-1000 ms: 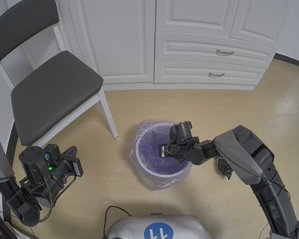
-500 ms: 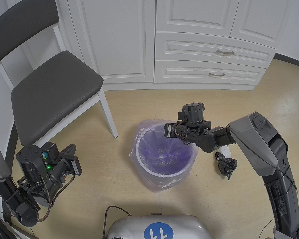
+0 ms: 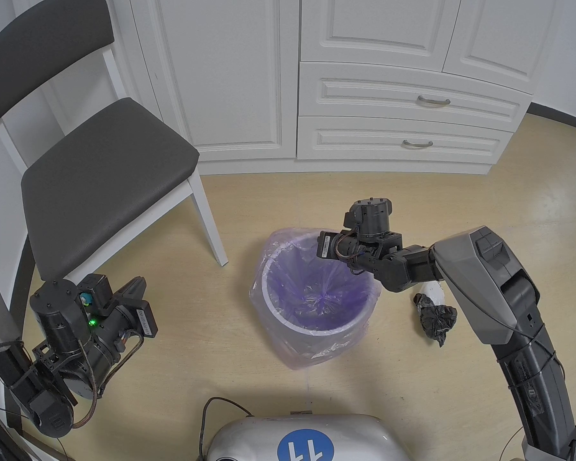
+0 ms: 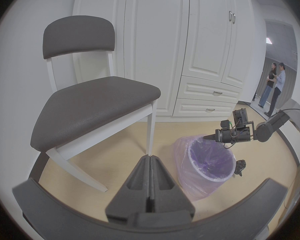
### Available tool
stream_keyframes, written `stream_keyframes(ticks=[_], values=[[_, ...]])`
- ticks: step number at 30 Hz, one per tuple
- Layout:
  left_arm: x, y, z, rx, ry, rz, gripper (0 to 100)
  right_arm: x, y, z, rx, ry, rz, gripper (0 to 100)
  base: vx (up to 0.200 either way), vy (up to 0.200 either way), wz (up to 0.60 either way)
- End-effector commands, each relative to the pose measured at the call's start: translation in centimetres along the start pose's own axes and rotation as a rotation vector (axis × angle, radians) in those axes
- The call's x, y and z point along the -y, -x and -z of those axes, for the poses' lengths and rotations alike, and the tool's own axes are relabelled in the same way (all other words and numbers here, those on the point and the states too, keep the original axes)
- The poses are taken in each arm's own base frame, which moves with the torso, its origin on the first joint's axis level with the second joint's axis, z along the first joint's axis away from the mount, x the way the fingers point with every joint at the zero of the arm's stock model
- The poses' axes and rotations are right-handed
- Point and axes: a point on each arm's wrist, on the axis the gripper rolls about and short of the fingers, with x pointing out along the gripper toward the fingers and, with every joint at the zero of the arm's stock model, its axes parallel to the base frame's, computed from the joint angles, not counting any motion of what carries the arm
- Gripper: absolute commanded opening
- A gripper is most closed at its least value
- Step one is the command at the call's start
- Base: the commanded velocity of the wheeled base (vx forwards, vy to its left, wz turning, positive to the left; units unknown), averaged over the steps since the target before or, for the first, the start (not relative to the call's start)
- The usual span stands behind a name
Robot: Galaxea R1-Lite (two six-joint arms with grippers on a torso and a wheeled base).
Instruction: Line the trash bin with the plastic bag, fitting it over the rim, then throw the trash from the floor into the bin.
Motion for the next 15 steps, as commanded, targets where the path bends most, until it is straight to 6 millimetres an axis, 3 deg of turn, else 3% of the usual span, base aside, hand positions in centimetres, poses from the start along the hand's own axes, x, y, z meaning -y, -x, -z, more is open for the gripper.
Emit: stream_keyframes(ticks=[1,9,15], values=[[0.0,0.0,0.0,0.001,0.001,0.000,0,0.3,0.0,-0.2,0.005,-0.008,0.005,0,0.000,0.000,0.00],[0.0,0.0,0.0,0.002,0.001,0.000,0,-0.2,3.7,-4.9,0.029,-0.037,0.001,0,0.000,0.000,0.00],[-0.1,0.2,-0.3,0.012,0.004,-0.001,0,1.6,4.0,-5.3,-0.032,-0.045,0.044,0,0.000,0.000,0.00]])
